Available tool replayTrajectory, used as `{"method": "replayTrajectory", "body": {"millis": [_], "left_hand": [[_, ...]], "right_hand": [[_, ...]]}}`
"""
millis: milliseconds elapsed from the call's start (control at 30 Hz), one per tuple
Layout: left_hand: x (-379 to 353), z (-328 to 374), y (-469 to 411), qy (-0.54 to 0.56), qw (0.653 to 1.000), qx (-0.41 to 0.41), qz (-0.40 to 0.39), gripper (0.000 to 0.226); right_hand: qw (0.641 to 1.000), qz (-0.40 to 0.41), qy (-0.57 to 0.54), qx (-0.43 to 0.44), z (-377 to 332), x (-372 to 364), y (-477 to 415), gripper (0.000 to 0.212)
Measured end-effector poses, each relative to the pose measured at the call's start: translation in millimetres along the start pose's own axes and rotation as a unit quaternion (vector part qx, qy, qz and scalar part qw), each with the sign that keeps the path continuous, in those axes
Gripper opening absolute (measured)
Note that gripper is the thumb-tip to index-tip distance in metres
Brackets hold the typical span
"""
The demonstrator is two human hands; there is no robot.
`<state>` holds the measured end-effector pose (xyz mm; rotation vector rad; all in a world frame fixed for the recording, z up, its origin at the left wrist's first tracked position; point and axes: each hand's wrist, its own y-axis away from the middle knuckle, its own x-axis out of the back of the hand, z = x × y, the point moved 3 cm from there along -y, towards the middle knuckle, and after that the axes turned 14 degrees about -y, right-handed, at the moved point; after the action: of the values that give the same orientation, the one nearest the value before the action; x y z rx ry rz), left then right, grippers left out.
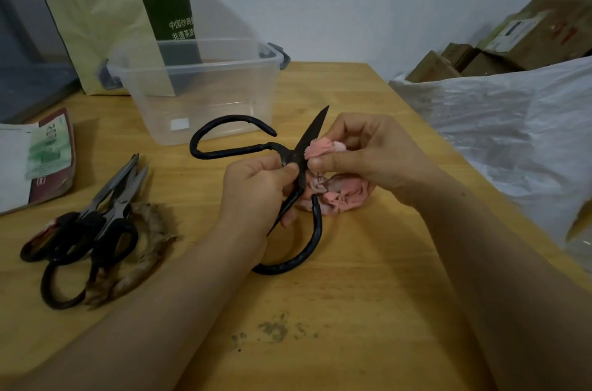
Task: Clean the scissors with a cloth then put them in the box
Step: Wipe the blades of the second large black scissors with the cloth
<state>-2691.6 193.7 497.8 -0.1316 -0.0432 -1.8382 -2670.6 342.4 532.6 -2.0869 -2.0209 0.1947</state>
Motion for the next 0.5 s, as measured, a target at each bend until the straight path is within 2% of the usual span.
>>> {"method": "replayTrajectory", "body": {"millis": [100,267,433,500], "left_hand": [[-1.2,-0.2,0.7,0.005,1.0,0.01,-0.01,0.014],[-2.1,2.4,-1.3,0.014,1.0,0.008,-0.017,0.016],[-0.2,4.1,1.3,0.009,1.0,0.007,-0.017,0.016],[3.1,5.1,0.9,0.019,1.0,0.014,-0.009,0.013]], "right_hand": [[0.999,0.021,0.014,0.047,3.8,-8.1,-2.9,0.019],[0.993,0.099,-0.025,0.062,5.7,-13.0,-6.9,0.028],[0.958,0.278,-0.071,0.011,4.9,11.3,-1.6,0.016],[0.952,0.303,-0.048,0.007,-0.1,24.6,3.2,0.009]]}}
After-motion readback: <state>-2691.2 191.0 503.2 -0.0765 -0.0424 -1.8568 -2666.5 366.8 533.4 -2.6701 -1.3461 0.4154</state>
